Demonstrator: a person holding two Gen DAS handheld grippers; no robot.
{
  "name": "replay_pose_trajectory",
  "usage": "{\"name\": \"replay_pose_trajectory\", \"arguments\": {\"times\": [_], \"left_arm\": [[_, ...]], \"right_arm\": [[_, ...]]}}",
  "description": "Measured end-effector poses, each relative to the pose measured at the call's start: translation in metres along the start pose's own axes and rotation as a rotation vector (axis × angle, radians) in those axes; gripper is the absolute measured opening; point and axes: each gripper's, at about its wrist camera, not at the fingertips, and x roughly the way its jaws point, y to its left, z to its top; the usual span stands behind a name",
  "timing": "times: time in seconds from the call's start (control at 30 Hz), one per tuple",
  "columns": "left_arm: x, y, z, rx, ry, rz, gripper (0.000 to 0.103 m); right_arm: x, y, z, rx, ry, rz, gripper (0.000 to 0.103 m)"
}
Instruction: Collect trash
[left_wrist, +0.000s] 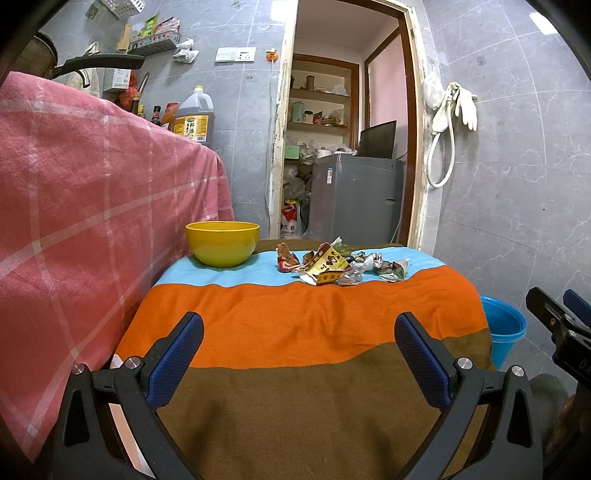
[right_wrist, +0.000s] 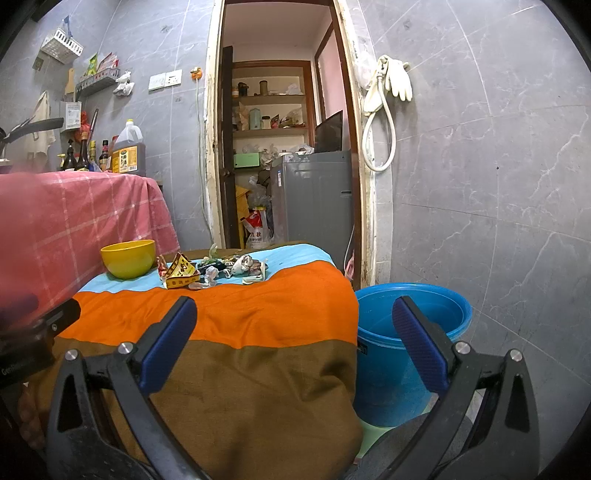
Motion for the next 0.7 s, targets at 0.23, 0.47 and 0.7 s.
{"name": "replay_pose_trajectory", "arguments": {"times": [0.23, 0.47, 0.7], "left_arm": [[0.0, 0.0, 0.0, 0.0, 0.0, 0.0, 0.101], [0.0, 0.0001, 0.0001, 0.0, 0.0, 0.0, 0.101], [0.0, 0.0, 0.0, 0.0, 0.0, 0.0, 0.101]], "right_arm": [[0.0004, -0.0003, -0.0006, 0.001, -0.001, 0.0, 0.103], [0.0009, -0.0004, -0.0013, 0.001, -0.001, 0.001, 0.103], [0.002, 0.0, -0.0032, 0.002, -0.001, 0.0, 0.103]]}}
